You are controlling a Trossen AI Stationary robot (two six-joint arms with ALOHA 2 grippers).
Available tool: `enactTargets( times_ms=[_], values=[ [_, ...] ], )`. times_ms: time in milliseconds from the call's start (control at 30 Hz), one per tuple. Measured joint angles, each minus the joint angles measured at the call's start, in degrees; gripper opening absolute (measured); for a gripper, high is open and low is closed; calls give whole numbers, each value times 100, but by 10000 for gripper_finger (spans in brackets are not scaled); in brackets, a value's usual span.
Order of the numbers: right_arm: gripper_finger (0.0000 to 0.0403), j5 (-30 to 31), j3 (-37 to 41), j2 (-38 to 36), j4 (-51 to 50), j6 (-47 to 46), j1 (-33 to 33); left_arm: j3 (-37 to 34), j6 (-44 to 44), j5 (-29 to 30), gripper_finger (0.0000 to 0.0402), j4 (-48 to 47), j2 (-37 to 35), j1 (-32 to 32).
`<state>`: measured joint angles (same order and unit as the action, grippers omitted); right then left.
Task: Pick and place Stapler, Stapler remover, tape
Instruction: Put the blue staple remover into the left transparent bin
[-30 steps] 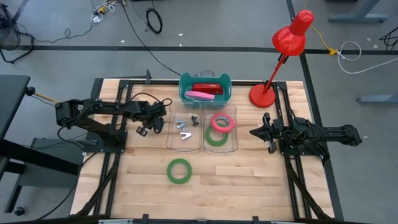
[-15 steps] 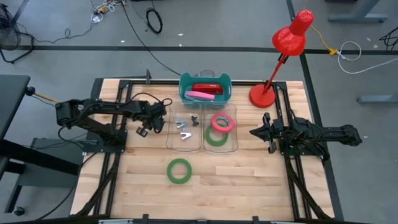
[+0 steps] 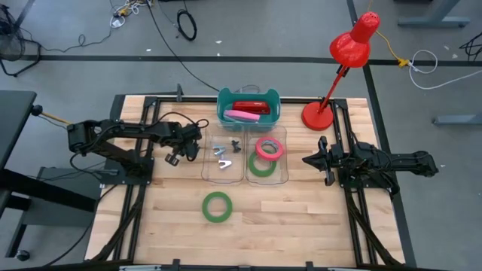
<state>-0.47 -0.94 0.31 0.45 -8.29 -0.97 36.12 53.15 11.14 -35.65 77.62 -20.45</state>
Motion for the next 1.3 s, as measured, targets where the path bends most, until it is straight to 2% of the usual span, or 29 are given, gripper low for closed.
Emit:
enactTargets(
  times_ms=[567, 800, 1300],
  values=[
    [6, 0, -1, -1, 0, 0, 0, 22, -113, 152, 10, 10, 292, 9],
    [6, 0, 1, -1, 0, 0, 0, 29, -153, 169, 9, -16, 300, 20],
    [6, 0, -1, 1, -2, -2, 0, 1221, -158, 516, 4, -1314, 284, 48]
  ],
)
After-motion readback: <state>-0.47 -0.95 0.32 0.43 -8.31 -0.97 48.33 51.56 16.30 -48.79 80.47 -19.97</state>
